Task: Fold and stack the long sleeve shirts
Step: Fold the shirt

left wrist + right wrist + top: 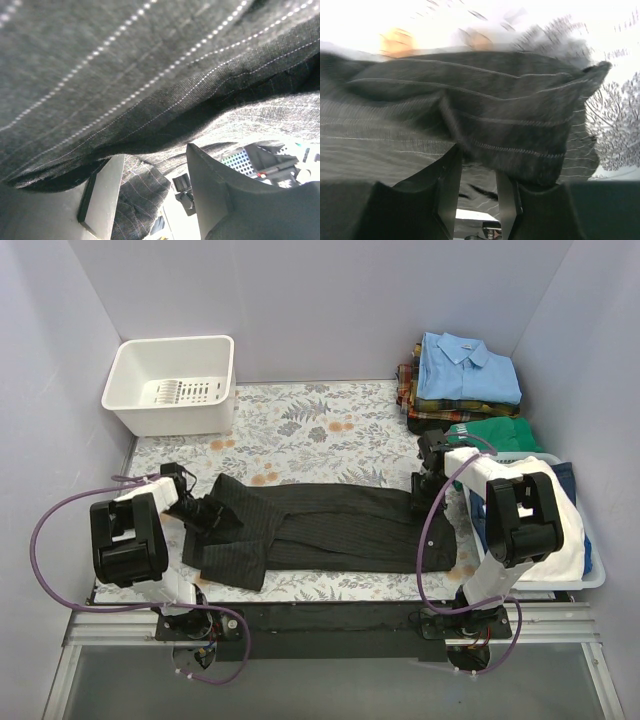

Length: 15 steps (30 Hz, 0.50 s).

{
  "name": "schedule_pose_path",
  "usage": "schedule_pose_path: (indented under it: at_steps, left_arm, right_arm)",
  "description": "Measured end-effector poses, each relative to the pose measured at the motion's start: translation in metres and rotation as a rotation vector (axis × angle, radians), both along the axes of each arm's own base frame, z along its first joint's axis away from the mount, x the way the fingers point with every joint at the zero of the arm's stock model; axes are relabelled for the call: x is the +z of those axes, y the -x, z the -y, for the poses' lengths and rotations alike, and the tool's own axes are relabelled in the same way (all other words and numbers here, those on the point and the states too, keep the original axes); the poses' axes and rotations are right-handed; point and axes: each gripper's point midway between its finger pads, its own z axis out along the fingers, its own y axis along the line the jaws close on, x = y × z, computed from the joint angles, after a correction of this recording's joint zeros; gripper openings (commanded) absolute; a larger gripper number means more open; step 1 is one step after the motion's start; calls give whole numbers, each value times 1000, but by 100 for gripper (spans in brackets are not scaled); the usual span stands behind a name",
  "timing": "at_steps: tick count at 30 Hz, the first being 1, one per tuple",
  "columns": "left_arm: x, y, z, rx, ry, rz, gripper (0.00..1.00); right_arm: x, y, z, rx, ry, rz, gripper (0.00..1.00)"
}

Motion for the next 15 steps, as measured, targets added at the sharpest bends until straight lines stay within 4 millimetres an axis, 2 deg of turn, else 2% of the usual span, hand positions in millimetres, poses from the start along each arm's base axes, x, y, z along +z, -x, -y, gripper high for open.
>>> schedule_pose_path:
  at_steps: [3, 9, 12, 15]
  left_arm:
    - [0, 0, -3, 8, 9, -1, 52]
    - [0, -3, -20, 90, 37, -7, 50]
    - [0, -7, -34, 141, 30, -2, 49]
    - [1, -14, -45, 154, -10, 13, 48]
  right_arm:
    - [-7, 9, 9, -31, 21, -31, 38]
    - [-5, 6, 10, -59, 16, -26, 38]
    - [10, -16, 6, -58, 3, 31, 38]
    - [36, -58, -3, -53, -27, 124, 38]
